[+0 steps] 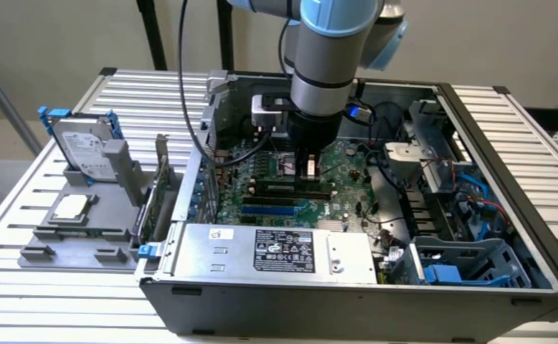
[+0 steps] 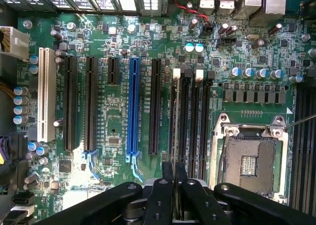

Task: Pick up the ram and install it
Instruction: 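Insert the ram into the slot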

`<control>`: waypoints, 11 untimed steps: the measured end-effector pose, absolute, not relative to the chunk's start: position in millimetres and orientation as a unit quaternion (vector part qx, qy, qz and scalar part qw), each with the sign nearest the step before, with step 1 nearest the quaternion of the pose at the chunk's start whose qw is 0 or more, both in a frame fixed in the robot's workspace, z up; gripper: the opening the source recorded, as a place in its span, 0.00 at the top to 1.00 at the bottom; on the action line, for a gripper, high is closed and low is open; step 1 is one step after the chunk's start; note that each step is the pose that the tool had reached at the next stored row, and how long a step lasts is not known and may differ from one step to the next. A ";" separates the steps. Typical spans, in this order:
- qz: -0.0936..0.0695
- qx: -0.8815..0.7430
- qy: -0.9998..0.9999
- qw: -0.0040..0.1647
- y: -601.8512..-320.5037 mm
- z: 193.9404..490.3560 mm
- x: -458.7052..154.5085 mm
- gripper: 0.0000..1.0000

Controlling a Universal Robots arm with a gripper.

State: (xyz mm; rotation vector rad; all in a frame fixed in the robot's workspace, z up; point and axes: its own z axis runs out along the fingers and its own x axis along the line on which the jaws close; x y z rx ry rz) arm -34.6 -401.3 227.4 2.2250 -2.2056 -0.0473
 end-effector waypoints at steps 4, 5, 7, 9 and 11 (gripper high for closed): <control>-0.014 0.710 -0.704 0.005 -401.1 226.7 -34.6 0.87; -0.014 0.710 -0.704 0.006 -401.1 226.4 -34.6 0.87; -0.013 0.710 -0.704 0.006 -401.0 226.2 -34.7 0.87; -0.012 0.710 -0.704 0.007 -401.0 225.9 -34.8 0.87; -0.011 0.710 -0.704 0.008 -400.9 225.7 -34.9 0.87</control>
